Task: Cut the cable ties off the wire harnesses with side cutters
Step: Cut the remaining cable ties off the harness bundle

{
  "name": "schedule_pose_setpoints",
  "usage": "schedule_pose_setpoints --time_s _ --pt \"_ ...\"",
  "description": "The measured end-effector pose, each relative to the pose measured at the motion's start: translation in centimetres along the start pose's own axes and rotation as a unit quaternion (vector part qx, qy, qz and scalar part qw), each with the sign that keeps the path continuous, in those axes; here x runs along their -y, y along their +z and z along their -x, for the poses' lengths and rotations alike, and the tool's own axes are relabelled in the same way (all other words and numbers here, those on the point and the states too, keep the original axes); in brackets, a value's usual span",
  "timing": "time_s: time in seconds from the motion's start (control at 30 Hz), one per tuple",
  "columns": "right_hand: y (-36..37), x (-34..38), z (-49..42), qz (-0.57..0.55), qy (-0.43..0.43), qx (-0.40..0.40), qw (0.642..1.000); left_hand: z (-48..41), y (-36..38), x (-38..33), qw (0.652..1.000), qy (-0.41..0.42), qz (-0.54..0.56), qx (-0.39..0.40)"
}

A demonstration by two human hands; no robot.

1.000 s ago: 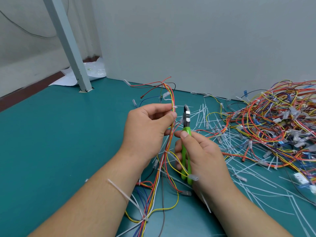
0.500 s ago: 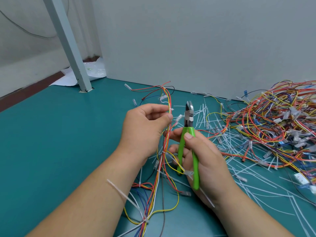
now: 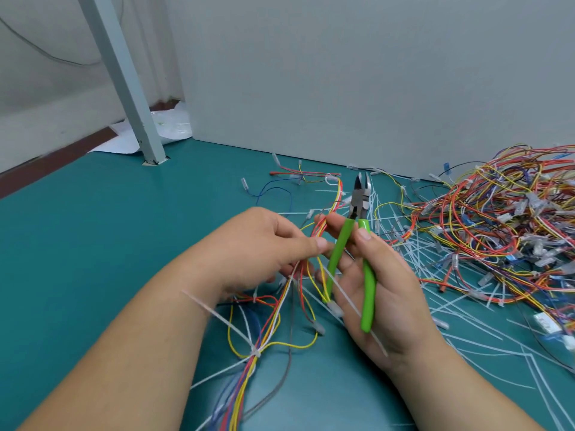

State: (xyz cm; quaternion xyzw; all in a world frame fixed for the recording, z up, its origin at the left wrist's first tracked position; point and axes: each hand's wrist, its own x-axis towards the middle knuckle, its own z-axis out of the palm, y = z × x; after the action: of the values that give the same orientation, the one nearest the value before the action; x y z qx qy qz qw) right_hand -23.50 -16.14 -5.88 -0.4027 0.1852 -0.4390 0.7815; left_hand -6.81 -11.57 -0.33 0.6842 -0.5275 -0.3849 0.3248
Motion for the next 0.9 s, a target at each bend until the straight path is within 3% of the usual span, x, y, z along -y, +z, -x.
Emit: schedule_pose_setpoints --time_s 0.17,0.33,0.5,0.7,0.9 --pt "-0.1 0.2 -0.1 -0.005 0.002 0.006 1.0 0.0 -0.1 0.0 0.999 0.023 0.025 0.017" --pt "0.2 0.5 -0.2 -0.016 -0.009 -0.029 0.999 -0.3 0.5 -0.2 0.996 0.028 0.083 -0.032" --pt "0.1 0.5 -0.2 -0.046 -0.009 -0.067 0.997 -1.1 1.0 -0.4 0.969 0.018 0.215 -0.119" --pt "-0.1 0.3 -0.1 -0.009 -0.123 -0.089 0.988 -1.8 1.3 0.0 0.953 0.016 0.234 -0.192" --pt "0.3 0.5 0.7 0.005 -0.207 -0.062 0.976 -1.9 1.8 0.2 0.962 0.029 0.203 -0.181"
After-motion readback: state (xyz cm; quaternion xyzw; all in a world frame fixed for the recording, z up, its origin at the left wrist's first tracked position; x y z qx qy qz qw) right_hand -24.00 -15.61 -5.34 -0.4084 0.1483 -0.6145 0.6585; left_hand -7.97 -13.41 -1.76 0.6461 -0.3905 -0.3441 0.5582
